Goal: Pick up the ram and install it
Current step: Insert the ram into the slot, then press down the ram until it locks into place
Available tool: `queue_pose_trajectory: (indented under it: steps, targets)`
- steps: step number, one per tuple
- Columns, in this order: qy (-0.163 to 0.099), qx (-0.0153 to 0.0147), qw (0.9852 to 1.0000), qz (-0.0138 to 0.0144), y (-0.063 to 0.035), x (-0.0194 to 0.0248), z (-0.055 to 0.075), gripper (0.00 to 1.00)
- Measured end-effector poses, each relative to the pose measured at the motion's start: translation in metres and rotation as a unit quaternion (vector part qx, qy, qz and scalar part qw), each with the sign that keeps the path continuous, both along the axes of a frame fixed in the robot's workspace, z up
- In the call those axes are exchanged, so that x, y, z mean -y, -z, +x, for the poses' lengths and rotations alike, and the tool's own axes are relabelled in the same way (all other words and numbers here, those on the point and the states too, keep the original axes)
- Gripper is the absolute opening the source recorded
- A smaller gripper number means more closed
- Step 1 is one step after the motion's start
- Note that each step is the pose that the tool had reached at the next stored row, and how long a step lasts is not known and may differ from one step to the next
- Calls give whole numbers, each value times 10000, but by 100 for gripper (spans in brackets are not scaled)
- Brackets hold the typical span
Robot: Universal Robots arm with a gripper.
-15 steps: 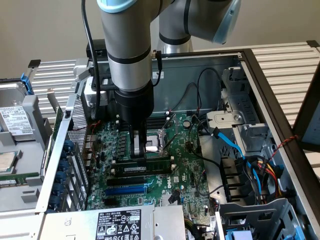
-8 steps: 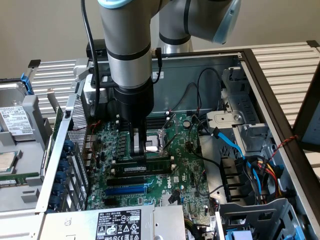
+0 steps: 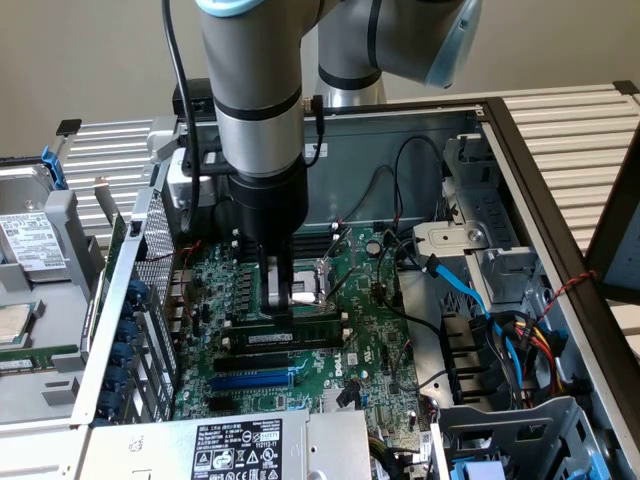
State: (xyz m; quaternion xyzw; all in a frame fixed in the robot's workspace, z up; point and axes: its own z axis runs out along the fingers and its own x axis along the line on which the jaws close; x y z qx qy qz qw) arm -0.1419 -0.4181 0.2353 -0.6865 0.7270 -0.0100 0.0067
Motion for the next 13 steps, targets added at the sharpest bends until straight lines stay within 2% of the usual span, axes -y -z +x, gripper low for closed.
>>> queue_pose_trajectory:
  steps: [13]
  targets:
    - [0,1,10000,1,1,0,7,11]
